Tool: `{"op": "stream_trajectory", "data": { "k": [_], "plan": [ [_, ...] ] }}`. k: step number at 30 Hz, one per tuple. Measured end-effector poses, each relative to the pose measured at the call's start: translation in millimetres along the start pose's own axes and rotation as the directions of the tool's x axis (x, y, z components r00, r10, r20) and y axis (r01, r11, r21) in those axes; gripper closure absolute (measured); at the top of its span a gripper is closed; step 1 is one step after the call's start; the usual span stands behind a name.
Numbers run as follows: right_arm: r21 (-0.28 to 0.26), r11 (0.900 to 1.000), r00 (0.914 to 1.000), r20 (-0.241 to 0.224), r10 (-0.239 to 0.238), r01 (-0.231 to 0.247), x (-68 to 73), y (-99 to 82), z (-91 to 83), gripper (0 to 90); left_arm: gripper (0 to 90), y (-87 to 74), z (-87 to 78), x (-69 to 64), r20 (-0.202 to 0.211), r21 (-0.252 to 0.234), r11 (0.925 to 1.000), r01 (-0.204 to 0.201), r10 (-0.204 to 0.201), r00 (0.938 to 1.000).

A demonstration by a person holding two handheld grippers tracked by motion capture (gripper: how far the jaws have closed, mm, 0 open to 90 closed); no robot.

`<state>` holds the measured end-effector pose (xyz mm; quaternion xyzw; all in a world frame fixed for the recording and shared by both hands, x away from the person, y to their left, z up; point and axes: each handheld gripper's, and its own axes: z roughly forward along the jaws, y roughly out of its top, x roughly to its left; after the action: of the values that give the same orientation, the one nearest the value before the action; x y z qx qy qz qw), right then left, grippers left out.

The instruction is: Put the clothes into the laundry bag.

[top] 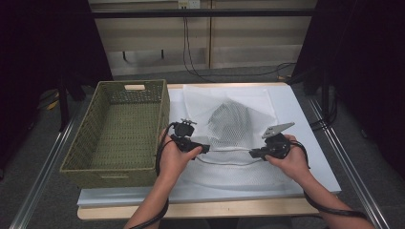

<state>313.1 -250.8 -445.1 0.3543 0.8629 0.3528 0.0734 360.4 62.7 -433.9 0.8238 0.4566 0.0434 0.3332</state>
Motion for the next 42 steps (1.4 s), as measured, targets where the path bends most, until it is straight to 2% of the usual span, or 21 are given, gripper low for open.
{"op": "stream_trajectory", "data": {
  "k": [3, 5, 9, 12, 13, 16, 17, 19, 20, 23, 24, 27, 28, 31, 32, 35, 36, 37, 39, 40, 42],
  "plan": [
    [0.002, 1.0, 1.0, 0.002, -0.006, 0.006, 1.9, -3.8, -1.5, 89.6, 14.7, -1.0, 1.1, 3.6, -0.021, 0.01, 0.9999, 0.005, -0.004, 0.9998],
    [0.014, 0.9999, 0.9999, -0.01, 0.009, -0.009, 4.1, -5.7, -2.6, 89.5, 14.5, -2.2, 2.1, 5.6, -0.029, 0.005, 0.9999, 0.012, -0.012, 0.9995],
    [0.0, 1.0, 0.9999, -0.012, 0.009, -0.009, 4.7, -8.0, -3.6, 86.4, 17.1, -7.2, 8.1, 8.5, -0.021, 0.019, 0.9996, 0.023, -0.023, 0.9995],
    [-0.025, 0.9993, 0.9996, -0.009, 0.026, -0.026, 5.0, -7.8, -9.8, 75.8, 17.7, -10.6, 10.8, 8.7, -0.022, 0.038, 0.9992, 0.012, -0.011, 0.9997],
    [-0.037, 0.9989, 0.9995, 0.01, 0.029, -0.029, 4.5, -7.8, -13.4, 73.6, 18.1, -10.9, 10.5, 8.8, -0.02, 0.042, 0.999, 0.014, -0.014, 0.9997],
    [-0.063, 0.9958, 0.997, 0.036, 0.069, -0.066, 0.9, -9.2, -25.9, 66.5, 20.4, -11.4, 8.1, 9.9, -0.005, 0.045, 0.9976, 0.053, -0.052, 0.9986],
    [-0.074, 0.9943, 0.9959, 0.042, 0.08, -0.077, -1.3, -10.1, -30.2, 63.8, 23.1, -11.6, 7.0, 10.4, -0.009, 0.049, 0.9975, 0.051, -0.051, 0.9987],
    [-0.091, 0.9907, 0.9923, 0.062, 0.107, -0.102, -5.7, -12.6, -37.8, 59.7, 26.1, -13.2, 5.4, 11.5, -0.016, 0.055, 0.9973, 0.048, -0.047, 0.9988],
    [-0.098, 0.9885, 0.99, 0.07, 0.122, -0.115, -8.2, -14.3, -41.4, 58.6, 26.4, -14.3, 5.2, 12.3, -0.01, 0.053, 0.997, 0.058, -0.057, 0.9983],
    [-0.122, 0.98, 0.9815, 0.091, 0.169, -0.157, -15.0, -19.9, -51.7, 50.0, 28.9, -16.8, 3.2, 11.6, -0.007, 0.053, 0.9978, 0.039, -0.039, 0.9992],
    [-0.129, 0.9778, 0.9784, 0.103, 0.179, -0.166, -16.7, -21.9, -54.5, 48.2, 28.9, -17.2, 3.6, 10.5, -0.006, 0.045, 0.9979, 0.046, -0.046, 0.9989],
    [-0.155, 0.9695, 0.97, 0.123, 0.209, -0.19, -22.4, -27.8, -61.8, 43.8, 32.9, -18.8, 4.2, 9.5, -0.034, 0.046, 0.9983, 0.036, -0.034, 0.9988],
    [-0.156, 0.9664, 0.9666, 0.124, 0.224, -0.204, -23.5, -29.6, -64.5, 42.7, 34.1, -19.2, 4.2, 10.1, -0.031, 0.053, 0.9978, 0.039, -0.037, 0.9988],
    [-0.167, 0.9577, 0.9563, 0.138, 0.258, -0.234, -26.7, -36.5, -70.3, 41.5, 39.3, -18.3, 3.4, 10.7, -0.037, 0.069, 0.9967, 0.042, -0.039, 0.9985],
    [-0.164, 0.9585, 0.9549, 0.147, 0.258, -0.233, -28.0, -38.8, -71.2, 41.6, 44.3, -18.4, 3.8, 10.1, -0.042, 0.075, 0.9964, 0.04, -0.037, 0.9984],
    [-0.16, 0.9537, 0.9478, 0.155, 0.279, -0.254, -32.3, -45.0, -71.7, 43.2, 51.9, -17.8, 4.3, 8.1, -0.055, 0.098, 0.9942, 0.046, -0.04, 0.9977],
    [-0.153, 0.9561, 0.9483, 0.16, 0.274, -0.25, -33.8, -46.9, -71.2, 43.2, 55.3, -17.2, 4.3, 7.7, -0.06, 0.112, 0.9924, 0.05, -0.043, 0.9973],
    [-0.148, 0.956, 0.9453, 0.172, 0.277, -0.253, -34.7, -48.7, -70.4, 43.2, 58.6, -16.6, 4.3, 7.6, -0.067, 0.121, 0.9917, 0.045, -0.038, 0.9971],
    [-0.158, 0.9523, 0.9439, 0.165, 0.286, -0.261, -37.4, -52.2, -69.6, 42.4, 64.3, -16.0, 4.5, 7.8, -0.088, 0.129, 0.9903, 0.052, -0.04, 0.9953],
    [-0.153, 0.9491, 0.9409, 0.16, 0.299, -0.275, -38.5, -53.2, -69.8, 42.2, 65.3, -15.8, 4.9, 8.5, -0.081, 0.127, 0.9904, 0.055, -0.045, 0.9957],
    [-0.149, 0.9498, 0.9362, 0.183, 0.3, -0.275, -39.9, -54.4, -70.3, 42.5, 69.5, -15.7, 4.7, 9.8, -0.085, 0.14, 0.9886, 0.056, -0.045, 0.9953]
  ]
}}
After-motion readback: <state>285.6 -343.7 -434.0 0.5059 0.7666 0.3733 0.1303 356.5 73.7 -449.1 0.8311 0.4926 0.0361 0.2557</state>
